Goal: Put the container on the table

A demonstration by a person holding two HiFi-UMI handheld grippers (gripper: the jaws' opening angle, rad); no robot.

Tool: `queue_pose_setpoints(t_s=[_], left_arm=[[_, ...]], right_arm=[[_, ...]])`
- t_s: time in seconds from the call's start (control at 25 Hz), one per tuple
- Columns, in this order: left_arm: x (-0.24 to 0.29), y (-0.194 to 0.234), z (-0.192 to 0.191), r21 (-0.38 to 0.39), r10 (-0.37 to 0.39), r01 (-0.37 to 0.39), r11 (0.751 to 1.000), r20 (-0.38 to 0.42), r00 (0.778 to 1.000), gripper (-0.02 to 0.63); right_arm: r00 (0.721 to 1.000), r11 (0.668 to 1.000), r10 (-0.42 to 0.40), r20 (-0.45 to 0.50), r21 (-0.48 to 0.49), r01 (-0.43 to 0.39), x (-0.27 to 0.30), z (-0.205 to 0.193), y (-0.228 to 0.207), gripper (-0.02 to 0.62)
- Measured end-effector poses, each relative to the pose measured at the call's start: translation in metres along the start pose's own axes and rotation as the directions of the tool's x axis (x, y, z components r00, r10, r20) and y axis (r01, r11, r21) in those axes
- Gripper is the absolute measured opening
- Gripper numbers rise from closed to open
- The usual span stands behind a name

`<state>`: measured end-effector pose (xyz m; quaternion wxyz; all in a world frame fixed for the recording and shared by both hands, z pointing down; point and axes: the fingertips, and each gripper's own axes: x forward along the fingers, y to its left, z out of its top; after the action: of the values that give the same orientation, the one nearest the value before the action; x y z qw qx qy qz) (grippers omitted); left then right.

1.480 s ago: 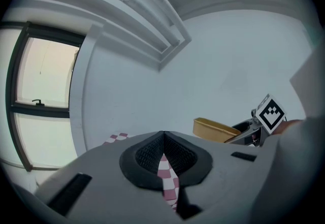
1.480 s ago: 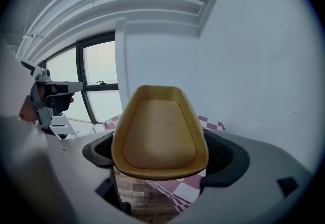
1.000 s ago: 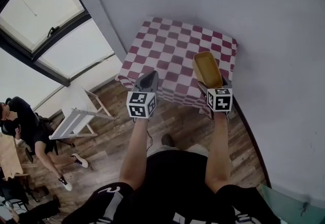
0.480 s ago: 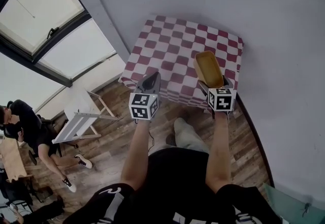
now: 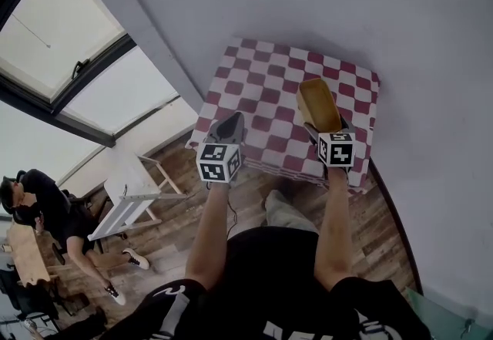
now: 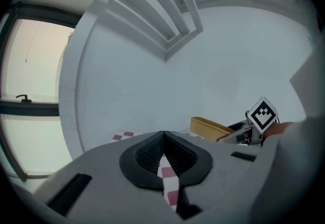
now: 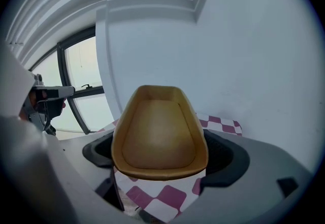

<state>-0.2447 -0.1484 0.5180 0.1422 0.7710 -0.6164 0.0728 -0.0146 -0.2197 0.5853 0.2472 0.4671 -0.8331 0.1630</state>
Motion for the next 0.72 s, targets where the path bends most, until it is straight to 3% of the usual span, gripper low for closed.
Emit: queue_pose_setpoints(t_s=[0.28,0.72], left_arm=[[0.050,0.033,0.015,-0.031,0.009,-0.010,0.999,-0.007,1.000,0.025],[0.114,0.047,0.024,-0.046,-0.012,0.011,0.999,-0.036,0.999,0.025]], right_arm=[[1.000,1.000,-0.007,-0.005,-0.007,0.007,0.046,0.038,-0.019,0.506],[0.999,1.000,-0.017,-0.031,0.020,0.018,0.091,0.053,-0.050,0.506]])
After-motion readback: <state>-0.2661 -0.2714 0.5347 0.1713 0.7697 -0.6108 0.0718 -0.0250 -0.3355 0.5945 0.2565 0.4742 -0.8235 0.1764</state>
